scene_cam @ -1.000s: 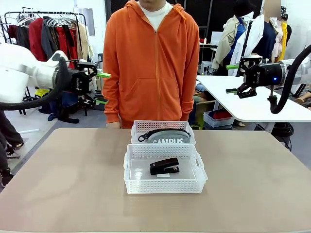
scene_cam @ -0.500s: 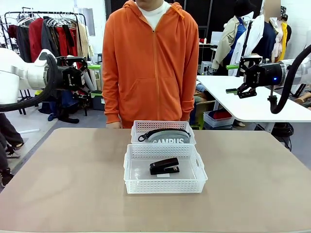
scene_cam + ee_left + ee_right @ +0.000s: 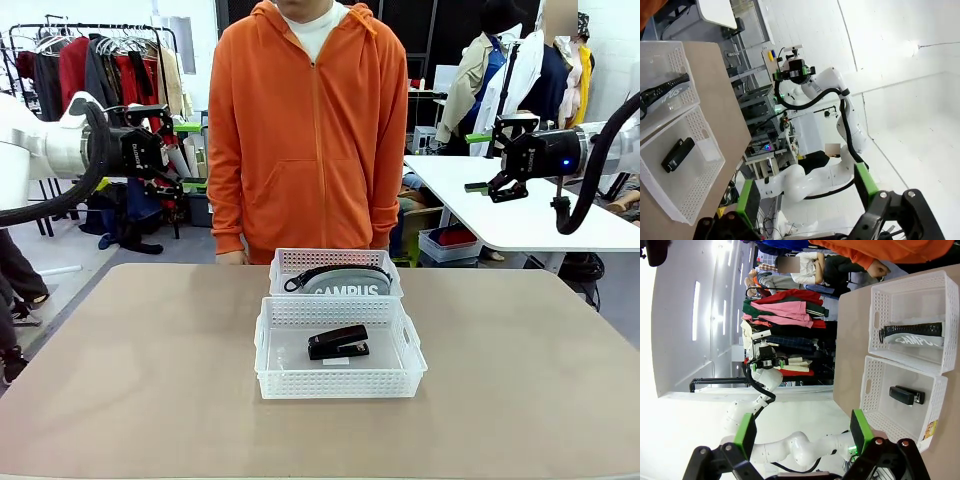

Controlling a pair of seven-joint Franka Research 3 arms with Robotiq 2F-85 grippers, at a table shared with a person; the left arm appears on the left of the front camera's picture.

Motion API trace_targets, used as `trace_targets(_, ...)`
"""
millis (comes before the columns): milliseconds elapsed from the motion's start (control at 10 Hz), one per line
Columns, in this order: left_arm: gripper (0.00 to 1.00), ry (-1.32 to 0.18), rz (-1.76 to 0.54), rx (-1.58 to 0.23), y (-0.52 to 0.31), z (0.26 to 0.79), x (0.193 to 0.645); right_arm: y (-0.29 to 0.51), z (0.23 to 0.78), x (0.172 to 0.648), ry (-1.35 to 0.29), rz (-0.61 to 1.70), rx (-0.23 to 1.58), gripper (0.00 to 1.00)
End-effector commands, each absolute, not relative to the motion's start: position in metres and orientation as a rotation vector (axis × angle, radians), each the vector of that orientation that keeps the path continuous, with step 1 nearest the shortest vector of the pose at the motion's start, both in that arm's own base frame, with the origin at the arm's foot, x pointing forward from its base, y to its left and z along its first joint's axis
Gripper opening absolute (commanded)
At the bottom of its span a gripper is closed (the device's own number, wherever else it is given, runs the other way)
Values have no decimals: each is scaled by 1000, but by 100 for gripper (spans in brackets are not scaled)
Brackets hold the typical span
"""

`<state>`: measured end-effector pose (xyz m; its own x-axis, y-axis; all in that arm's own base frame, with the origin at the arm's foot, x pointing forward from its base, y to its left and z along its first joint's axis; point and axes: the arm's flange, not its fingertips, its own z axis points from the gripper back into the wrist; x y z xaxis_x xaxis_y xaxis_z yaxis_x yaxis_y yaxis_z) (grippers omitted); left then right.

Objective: Distribute items into two baskets.
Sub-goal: Place the picked Stapler into the Organizing basket as instructed by the person.

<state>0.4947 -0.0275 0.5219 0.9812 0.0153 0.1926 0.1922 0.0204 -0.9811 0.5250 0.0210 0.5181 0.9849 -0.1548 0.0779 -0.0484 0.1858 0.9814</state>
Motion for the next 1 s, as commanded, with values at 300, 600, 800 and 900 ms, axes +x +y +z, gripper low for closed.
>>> trace_targets(300,100,-162,-135,-1547,-27,520,495,22,522,525,-183,-79,1405,100)
trace_targets(600,100,-162,-135,-1547,-27,520,495,22,522,525,-183,-79,1405,100)
trace_targets(800,100,-162,-135,-1547,-27,520,495,22,522,525,-183,-79,1405,100)
trace_targets(900,100,-162,-135,-1547,-27,520,495,22,522,525,-183,-79,1405,100)
